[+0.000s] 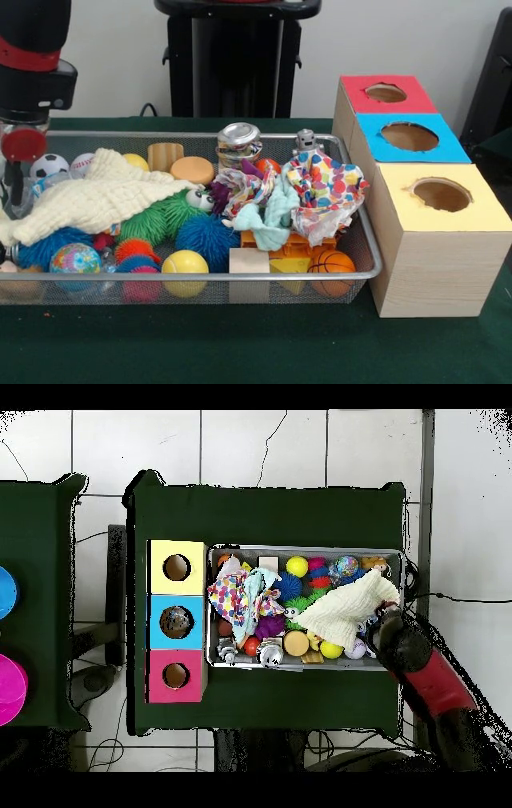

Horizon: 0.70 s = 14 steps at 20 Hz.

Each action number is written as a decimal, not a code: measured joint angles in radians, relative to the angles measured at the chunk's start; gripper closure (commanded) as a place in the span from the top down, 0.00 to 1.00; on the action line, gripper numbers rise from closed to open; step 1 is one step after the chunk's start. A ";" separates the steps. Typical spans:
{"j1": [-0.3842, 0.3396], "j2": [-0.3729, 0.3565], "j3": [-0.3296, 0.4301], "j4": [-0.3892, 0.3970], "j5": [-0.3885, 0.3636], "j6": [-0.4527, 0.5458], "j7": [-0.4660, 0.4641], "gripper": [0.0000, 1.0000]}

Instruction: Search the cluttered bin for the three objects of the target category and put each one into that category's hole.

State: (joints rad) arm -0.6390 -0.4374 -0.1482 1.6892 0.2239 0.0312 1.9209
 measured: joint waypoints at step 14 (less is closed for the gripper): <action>0.035 0.027 -0.044 0.030 0.074 -0.053 0.000 1.00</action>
State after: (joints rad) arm -0.6037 -0.4100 -0.1918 1.7193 0.2977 -0.0222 1.9209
